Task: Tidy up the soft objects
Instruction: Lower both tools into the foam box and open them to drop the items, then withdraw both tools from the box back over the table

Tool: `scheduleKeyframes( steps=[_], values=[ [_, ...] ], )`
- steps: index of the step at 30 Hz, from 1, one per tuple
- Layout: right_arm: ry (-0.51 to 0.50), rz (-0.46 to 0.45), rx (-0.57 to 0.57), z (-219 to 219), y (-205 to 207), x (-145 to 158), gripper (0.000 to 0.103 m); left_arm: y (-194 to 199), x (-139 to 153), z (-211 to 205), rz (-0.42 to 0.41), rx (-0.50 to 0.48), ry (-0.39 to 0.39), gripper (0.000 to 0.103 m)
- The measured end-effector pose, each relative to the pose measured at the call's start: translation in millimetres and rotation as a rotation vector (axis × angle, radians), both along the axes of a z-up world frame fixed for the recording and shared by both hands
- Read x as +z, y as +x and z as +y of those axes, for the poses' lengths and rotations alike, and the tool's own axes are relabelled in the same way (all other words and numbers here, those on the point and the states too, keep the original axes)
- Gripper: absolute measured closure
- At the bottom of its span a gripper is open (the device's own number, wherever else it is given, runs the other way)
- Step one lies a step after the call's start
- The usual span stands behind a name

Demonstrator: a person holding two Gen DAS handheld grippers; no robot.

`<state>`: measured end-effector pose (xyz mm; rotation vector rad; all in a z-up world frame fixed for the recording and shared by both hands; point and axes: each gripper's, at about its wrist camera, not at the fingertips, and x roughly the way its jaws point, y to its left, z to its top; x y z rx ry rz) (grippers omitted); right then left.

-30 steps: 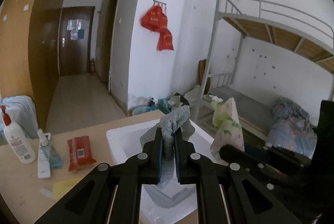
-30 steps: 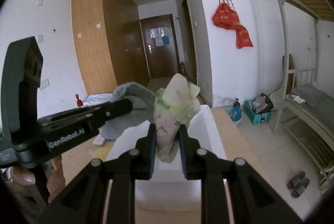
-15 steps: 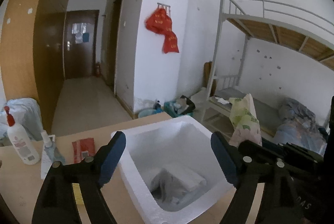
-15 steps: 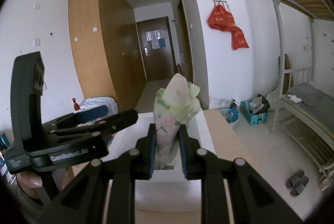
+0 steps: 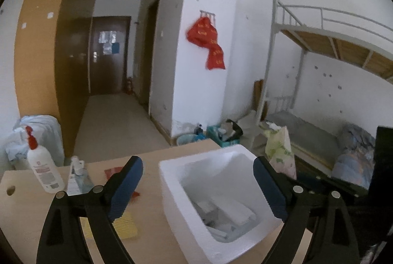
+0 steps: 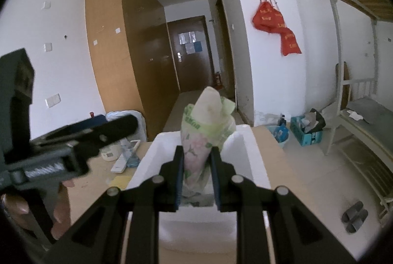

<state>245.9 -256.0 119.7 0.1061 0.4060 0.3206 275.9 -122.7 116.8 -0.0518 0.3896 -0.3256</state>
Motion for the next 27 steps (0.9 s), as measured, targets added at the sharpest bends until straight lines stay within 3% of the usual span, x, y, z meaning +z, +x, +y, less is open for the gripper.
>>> scheduleKeyframes(
  steps=[9,12,14,16,22,27],
  values=[
    [-0.014,0.048,0.012,6,22,-9,0.078,2,5,24,-0.011,0.053,-0.041,0.009],
    [-0.015,0.049,0.007,5,24,-10,0.063,2,6,25,-0.011,0.055,-0.045,0.009],
    [-0.013,0.043,-0.007,3,23,-10,0.038,2,6,26,-0.010,0.055,-0.048,0.009],
    [-0.011,0.030,-0.013,2,20,-9,0.032,2,6,26,-0.006,0.049,-0.053,0.009],
    [-0.015,0.038,-0.022,2,18,-9,0.027,1,7,27,-0.007,0.046,-0.063,0.009],
    [-0.004,0.025,-0.018,0,12,-7,0.017,-1,9,27,-0.008,0.038,-0.057,0.009]
  ],
)
